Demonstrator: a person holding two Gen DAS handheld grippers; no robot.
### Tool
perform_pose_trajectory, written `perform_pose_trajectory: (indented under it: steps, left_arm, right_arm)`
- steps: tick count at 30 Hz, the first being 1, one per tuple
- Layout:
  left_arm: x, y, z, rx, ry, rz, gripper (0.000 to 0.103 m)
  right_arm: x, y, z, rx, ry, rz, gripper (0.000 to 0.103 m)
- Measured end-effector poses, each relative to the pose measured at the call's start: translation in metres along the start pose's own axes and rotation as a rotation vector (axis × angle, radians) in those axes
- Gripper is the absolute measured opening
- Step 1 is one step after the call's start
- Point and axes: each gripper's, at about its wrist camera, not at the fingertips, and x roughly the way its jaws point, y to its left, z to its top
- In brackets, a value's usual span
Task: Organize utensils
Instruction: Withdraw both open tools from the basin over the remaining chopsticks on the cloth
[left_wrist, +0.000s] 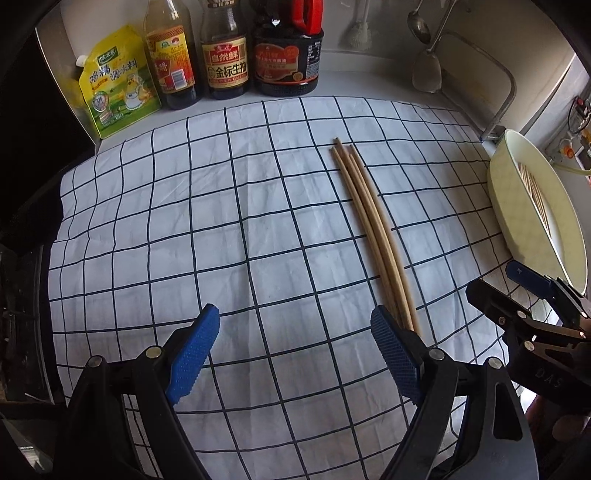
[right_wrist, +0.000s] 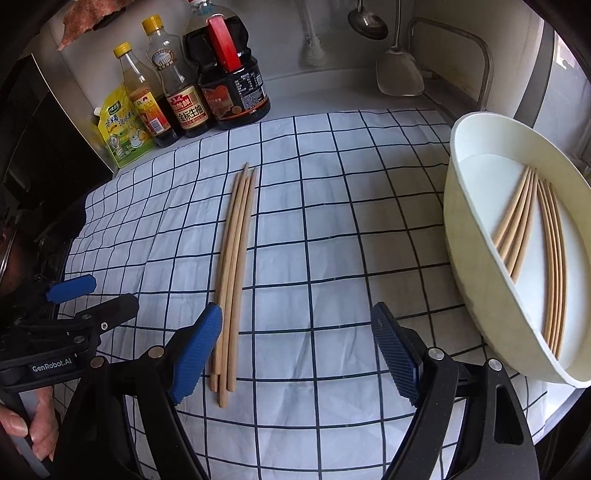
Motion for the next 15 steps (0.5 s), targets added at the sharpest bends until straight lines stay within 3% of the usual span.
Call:
perform_pose_trajectory:
  steps: [15]
  left_arm:
    - [0.032,0.024,0.006,0.002,0.007,-0.039,0.082]
  right_arm:
    - [0.051,0.023,-0.002,-0.025,0.025,-0.112,0.079]
